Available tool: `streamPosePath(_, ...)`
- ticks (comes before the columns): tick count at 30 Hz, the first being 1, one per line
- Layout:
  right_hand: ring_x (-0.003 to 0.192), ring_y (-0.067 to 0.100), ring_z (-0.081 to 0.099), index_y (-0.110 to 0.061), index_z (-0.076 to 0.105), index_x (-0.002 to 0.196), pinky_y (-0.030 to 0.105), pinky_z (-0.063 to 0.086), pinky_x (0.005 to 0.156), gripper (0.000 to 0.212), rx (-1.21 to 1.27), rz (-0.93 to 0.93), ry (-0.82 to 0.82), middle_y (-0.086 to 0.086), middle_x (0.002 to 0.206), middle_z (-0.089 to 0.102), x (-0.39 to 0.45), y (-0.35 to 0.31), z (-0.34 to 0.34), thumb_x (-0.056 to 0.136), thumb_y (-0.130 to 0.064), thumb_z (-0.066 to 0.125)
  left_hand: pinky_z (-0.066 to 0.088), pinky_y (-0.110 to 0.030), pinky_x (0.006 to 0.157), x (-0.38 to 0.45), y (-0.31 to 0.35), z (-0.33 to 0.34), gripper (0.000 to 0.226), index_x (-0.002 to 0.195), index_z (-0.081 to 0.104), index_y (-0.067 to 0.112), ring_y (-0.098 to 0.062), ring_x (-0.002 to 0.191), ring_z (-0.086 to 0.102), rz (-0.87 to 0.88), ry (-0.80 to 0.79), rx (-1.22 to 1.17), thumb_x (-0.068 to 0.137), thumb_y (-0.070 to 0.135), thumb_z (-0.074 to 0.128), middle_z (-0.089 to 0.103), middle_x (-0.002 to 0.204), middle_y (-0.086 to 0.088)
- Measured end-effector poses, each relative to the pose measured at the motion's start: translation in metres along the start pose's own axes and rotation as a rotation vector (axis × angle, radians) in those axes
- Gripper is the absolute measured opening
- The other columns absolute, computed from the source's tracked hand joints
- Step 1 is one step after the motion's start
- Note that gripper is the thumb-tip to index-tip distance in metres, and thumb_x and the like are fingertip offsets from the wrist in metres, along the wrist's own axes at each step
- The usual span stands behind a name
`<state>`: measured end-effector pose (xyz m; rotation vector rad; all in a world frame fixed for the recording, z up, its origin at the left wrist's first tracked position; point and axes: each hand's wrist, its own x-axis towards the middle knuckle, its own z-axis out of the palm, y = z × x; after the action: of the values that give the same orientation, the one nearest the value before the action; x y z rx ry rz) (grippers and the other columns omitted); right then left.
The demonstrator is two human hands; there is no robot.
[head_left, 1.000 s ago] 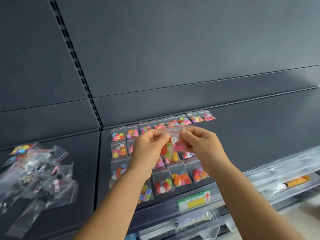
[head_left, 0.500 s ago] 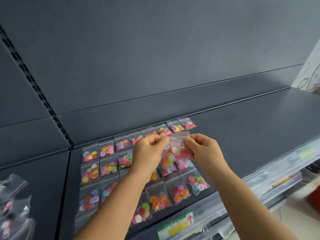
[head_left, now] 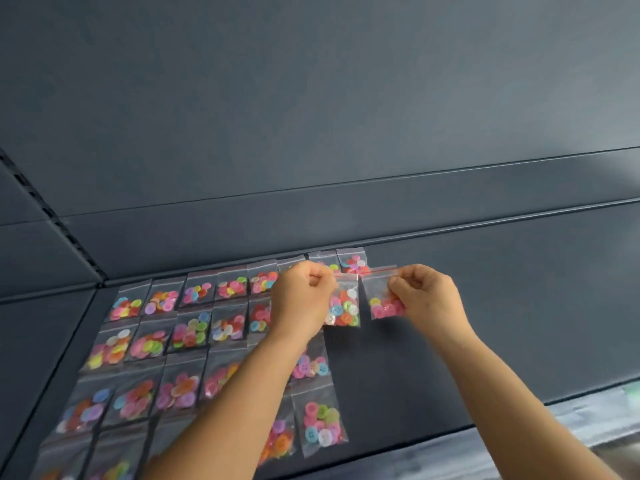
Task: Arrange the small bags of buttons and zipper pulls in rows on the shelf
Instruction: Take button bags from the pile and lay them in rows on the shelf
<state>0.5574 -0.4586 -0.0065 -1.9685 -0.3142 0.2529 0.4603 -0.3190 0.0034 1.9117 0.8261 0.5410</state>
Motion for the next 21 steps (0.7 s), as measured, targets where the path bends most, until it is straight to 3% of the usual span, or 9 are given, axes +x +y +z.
streamPosePath(3, 0.073, 0.025, 0.068, -0.017, 0.062, 0.076, 0.038, 0.057, 0.071, 0.011, 0.000, 0.010, -0.075, -0.002, 0.068, 0.070, 0.011, 0.005, 0.002, 0.084, -0.011, 0.056, 0.049, -0.020, 0.059, 0.001, -0.001, 0.012, 0.008, 0.088, 0.061, 0.023, -0.007, 0.071, 0.064, 0.026, 0.031, 0.112, 0.087, 0.015, 0.061, 0.069, 0.086, 0.006)
streamPosePath(5, 0.076, 0.021, 0.066, -0.017, 0.062, 0.091, 0.024, 0.051, 0.065, 0.010, -0.108, -0.032, -0.118, -0.006, 0.078, 0.069, 0.015, 0.006, 0.006, 0.085, -0.012, 0.055, 0.054, -0.030, 0.070, 0.000, -0.001, 0.016, 0.015, 0.103, 0.059, 0.022, -0.012, 0.083, 0.063, 0.049, 0.029, 0.239, 0.090, 0.017, 0.058, 0.068, 0.099, 0.004)
streamPosePath(6, 0.082, 0.019, 0.064, -0.018, 0.060, 0.103, 0.020, 0.047, 0.066, 0.019, -0.214, -0.069, -0.132, -0.007, 0.087, 0.067, 0.015, 0.007, 0.007, 0.085, -0.014, 0.055, 0.054, -0.034, 0.077, -0.001, -0.003, 0.017, 0.022, 0.112, 0.057, 0.022, -0.015, 0.092, 0.061, 0.066, 0.030, 0.307, 0.090, 0.019, 0.058, 0.065, 0.106, 0.004)
streamPosePath(9, 0.108, 0.025, 0.052, -0.021, 0.052, 0.127, 0.028, 0.041, 0.082, 0.042, -0.442, -0.224, -0.130, 0.004, 0.116, 0.054, 0.014, 0.010, 0.008, 0.086, -0.017, 0.057, 0.043, -0.033, 0.094, -0.006, -0.008, 0.016, 0.036, 0.127, 0.052, 0.022, -0.018, 0.116, 0.047, 0.192, 0.072, 0.509, 0.091, 0.021, 0.057, 0.056, 0.122, 0.003)
streamPosePath(11, 0.112, 0.026, 0.047, -0.024, 0.055, 0.125, 0.028, 0.038, 0.084, 0.040, -0.476, -0.325, -0.138, 0.004, 0.120, 0.050, 0.012, 0.012, 0.007, 0.086, -0.017, 0.059, 0.034, -0.031, 0.102, -0.009, -0.012, 0.015, 0.036, 0.129, 0.054, 0.021, -0.017, 0.123, 0.039, 0.311, 0.018, 0.628, 0.093, 0.023, 0.053, 0.054, 0.128, 0.004)
streamPosePath(14, 0.107, 0.022, 0.046, -0.025, 0.064, 0.116, 0.023, 0.035, 0.079, 0.028, -0.548, -0.445, -0.215, 0.000, 0.117, 0.052, 0.010, 0.016, 0.006, 0.089, -0.020, 0.057, 0.032, -0.029, 0.103, -0.016, -0.019, 0.018, 0.035, 0.130, 0.055, 0.019, -0.015, 0.122, 0.039, 0.425, -0.129, 0.726, 0.095, 0.020, 0.050, 0.054, 0.130, 0.006)
streamPosePath(21, 0.104, 0.016, 0.044, -0.023, 0.068, 0.104, 0.020, 0.033, 0.078, 0.019, -0.623, -0.513, -0.304, -0.006, 0.118, 0.056, 0.012, 0.023, 0.013, 0.092, -0.025, 0.053, 0.035, -0.028, 0.100, -0.018, -0.026, 0.026, 0.040, 0.136, 0.048, 0.018, -0.016, 0.122, 0.040, 0.415, -0.163, 0.802, 0.096, 0.016, 0.047, 0.050, 0.136, 0.005)
